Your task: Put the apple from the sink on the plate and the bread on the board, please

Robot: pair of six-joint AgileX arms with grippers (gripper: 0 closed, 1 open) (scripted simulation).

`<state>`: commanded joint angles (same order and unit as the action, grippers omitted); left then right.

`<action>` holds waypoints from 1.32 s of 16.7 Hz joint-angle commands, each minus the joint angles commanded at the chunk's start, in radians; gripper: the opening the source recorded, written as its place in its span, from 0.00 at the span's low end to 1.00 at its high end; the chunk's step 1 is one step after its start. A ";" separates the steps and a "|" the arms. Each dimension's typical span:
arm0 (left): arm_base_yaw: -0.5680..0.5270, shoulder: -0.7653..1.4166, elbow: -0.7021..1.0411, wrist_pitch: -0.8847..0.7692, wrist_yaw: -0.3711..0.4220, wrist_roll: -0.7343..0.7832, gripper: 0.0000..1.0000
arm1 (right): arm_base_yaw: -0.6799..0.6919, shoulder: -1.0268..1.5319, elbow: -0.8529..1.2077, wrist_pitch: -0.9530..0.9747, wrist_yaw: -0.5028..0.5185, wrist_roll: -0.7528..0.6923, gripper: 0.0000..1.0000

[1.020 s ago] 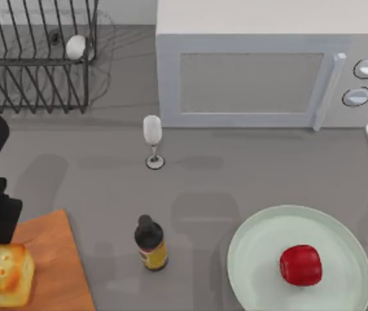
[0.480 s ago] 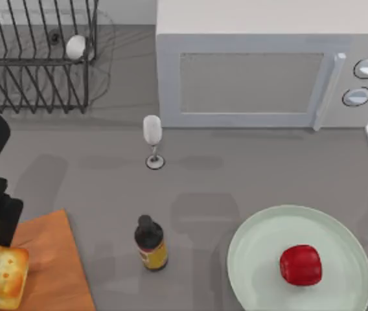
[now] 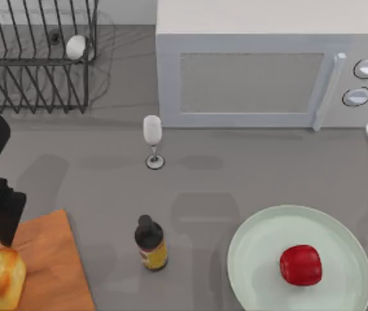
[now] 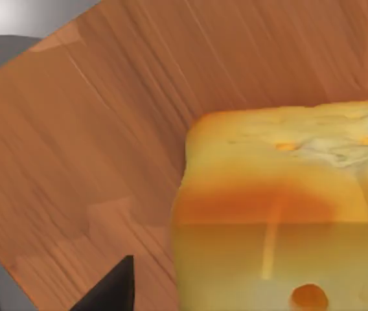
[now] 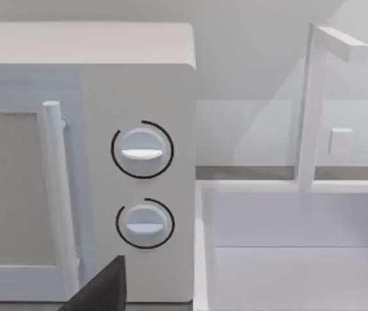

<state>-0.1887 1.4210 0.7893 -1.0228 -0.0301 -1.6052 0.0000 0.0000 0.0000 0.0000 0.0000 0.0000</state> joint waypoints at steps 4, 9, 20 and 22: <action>0.000 -0.001 0.001 0.001 0.000 0.001 1.00 | 0.000 0.000 0.000 0.000 0.000 0.000 1.00; -0.019 -0.156 -0.052 0.134 0.028 0.160 1.00 | 0.000 0.000 0.000 0.000 0.000 0.000 1.00; 0.038 -0.957 -0.514 0.724 0.085 1.113 1.00 | 0.000 0.000 0.000 0.000 0.000 0.000 1.00; 0.076 -1.111 -0.604 0.820 0.076 1.290 1.00 | 0.000 0.000 0.000 0.000 0.000 0.000 1.00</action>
<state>-0.1127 0.3104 0.1857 -0.2030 0.0457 -0.3154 0.0000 0.0000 0.0000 0.0000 0.0000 0.0000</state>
